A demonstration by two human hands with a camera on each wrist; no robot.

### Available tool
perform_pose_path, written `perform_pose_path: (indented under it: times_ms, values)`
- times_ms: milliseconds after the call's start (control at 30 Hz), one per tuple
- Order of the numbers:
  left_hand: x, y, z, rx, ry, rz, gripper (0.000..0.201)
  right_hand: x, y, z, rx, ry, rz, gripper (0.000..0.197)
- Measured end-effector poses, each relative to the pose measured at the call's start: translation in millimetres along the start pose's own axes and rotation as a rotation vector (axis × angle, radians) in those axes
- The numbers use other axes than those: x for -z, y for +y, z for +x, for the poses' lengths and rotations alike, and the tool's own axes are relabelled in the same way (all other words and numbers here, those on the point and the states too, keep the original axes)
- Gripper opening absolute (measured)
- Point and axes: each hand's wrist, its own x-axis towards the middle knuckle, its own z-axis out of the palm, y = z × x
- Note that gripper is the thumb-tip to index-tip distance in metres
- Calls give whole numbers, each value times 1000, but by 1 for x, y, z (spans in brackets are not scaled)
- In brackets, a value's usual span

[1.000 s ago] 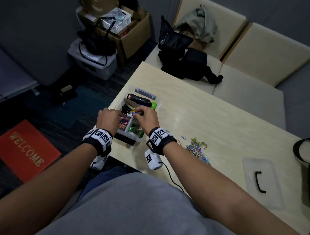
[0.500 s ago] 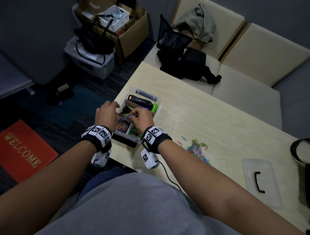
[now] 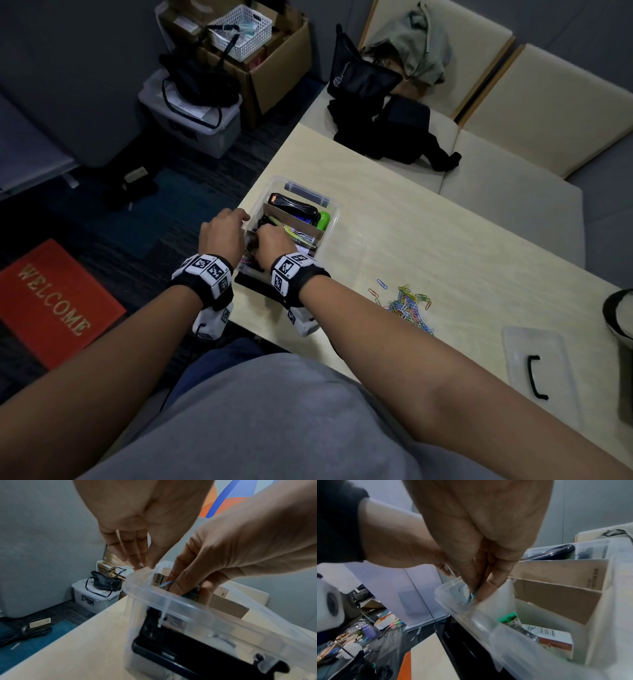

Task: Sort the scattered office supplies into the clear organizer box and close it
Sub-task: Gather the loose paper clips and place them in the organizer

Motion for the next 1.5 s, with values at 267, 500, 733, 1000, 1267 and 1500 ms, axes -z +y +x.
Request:
perform_pose_path:
  times_ms: [267,500,733,1000,1267,1500]
  values:
    - [-3,4,-1,27,23,-28,30,10,14,-5,6,87,100,18]
    - [-14,31,-2,12,101,0,36,35,44,-21,-15,224,163,20]
    - [-28,87,6,-122,39,-12,40,59,100,-41,-85,331,134,24]
    - [-63,158,-8,-348,-76,-69,31,72,199,-79,-248,298,-79,31]
    - [-113,203,-32,-478,-362,77,50,67,291,-124,-422,122,-167,40]
    - [-159,217,-45,-489,-554,268,70,57,339,-140,-402,-21,-164,55]
